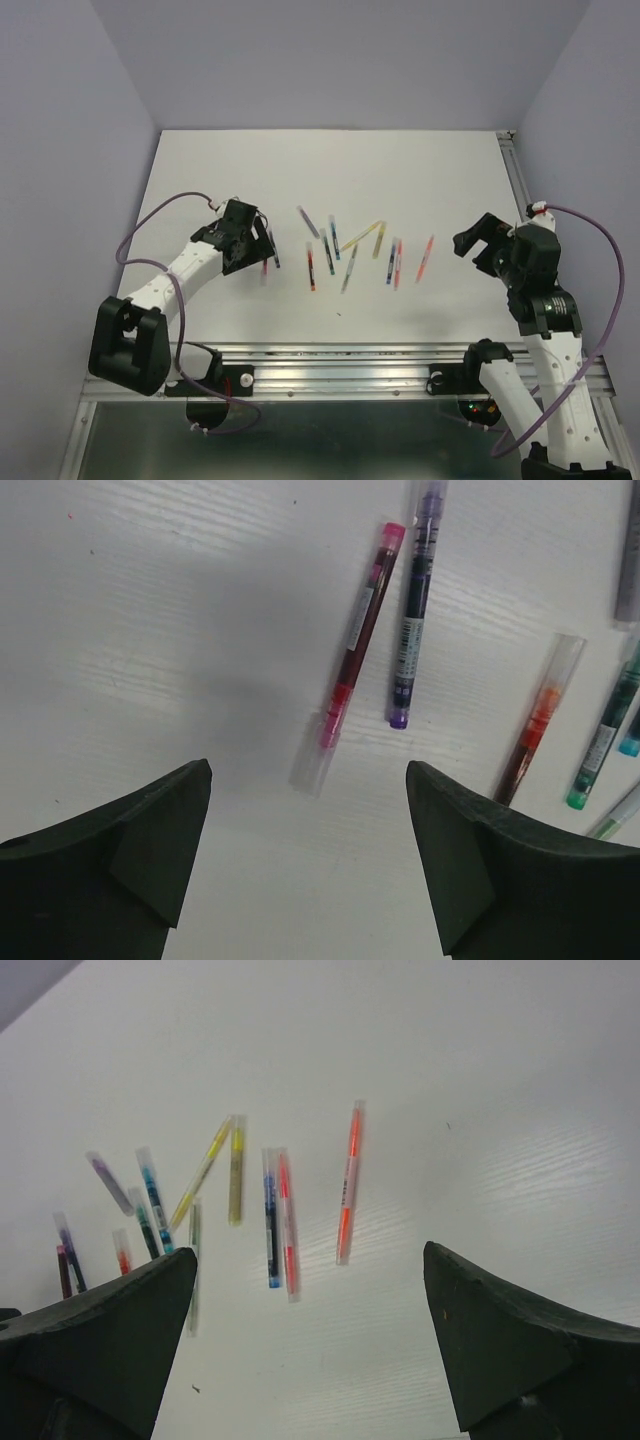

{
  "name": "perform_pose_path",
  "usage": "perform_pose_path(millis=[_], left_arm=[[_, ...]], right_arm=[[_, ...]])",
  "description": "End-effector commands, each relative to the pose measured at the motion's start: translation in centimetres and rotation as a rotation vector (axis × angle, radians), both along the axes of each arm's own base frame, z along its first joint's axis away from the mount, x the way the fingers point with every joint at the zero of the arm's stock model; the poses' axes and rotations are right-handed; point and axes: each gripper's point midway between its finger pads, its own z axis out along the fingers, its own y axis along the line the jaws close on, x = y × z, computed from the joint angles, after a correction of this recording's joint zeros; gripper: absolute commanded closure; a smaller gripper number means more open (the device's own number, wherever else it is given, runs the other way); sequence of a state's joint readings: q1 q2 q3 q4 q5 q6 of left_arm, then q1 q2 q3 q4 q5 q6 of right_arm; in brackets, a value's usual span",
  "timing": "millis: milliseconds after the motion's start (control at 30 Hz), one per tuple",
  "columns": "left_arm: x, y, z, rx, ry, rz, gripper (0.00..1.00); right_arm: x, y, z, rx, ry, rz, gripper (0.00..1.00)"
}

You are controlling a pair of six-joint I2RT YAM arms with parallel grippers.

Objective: Open the pen caps

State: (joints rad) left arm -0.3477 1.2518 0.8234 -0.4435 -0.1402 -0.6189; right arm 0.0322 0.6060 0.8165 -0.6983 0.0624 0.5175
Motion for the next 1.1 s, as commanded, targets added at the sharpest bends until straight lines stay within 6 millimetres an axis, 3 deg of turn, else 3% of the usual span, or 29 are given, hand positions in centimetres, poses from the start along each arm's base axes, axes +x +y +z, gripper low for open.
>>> perform_pose_path(millis=[0,1067], left_arm=[[1.0,0.6,-0.7,0.058,0.013,0.038,0.12],[3.4,-0.8,-6.5,0.139,0.158,-0.033,0.27]], right_arm=[[0.8,-0.1,1.9,-0.017,-0.099,0.013,0.00],[0.4,0.2,0.1,-0.015,-0.056,0.027,0.00]])
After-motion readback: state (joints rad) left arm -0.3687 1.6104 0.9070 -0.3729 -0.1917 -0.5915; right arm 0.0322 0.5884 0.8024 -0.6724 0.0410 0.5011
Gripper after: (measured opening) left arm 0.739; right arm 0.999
